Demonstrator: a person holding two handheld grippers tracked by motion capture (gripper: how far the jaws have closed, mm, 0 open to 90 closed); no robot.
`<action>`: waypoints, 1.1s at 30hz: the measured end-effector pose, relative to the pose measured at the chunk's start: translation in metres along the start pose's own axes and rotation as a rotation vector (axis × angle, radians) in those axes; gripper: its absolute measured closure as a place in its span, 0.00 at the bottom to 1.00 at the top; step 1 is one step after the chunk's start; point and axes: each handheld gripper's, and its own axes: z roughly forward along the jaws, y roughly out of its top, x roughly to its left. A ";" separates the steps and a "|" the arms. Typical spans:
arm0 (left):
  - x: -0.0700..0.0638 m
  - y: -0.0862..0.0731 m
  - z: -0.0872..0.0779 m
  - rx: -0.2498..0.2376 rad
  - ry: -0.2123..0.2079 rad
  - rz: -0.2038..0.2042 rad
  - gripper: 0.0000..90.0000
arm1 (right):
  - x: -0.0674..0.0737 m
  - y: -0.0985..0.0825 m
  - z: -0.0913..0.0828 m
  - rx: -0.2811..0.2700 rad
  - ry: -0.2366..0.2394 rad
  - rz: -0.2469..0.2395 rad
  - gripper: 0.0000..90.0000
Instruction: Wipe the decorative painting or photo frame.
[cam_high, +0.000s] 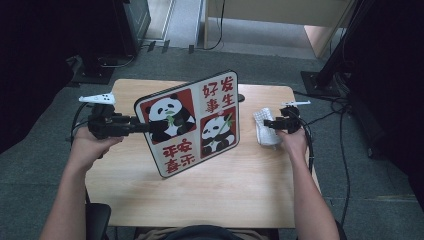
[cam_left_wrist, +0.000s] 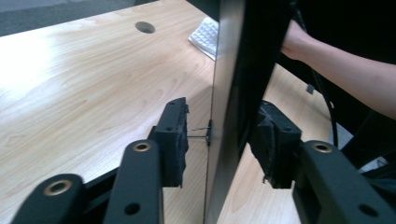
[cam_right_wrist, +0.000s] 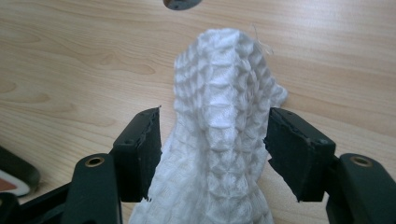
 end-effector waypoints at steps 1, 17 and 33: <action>0.001 0.000 0.000 0.000 0.005 0.001 0.60 | 0.001 0.001 -0.003 -0.004 -0.001 -0.006 0.40; 0.004 -0.003 0.004 -0.006 0.062 0.009 0.41 | 0.020 0.000 -0.034 -0.012 0.092 -0.120 0.40; 0.011 -0.008 0.007 0.001 0.083 -0.011 0.39 | 0.034 -0.002 -0.037 0.010 0.107 -0.146 0.42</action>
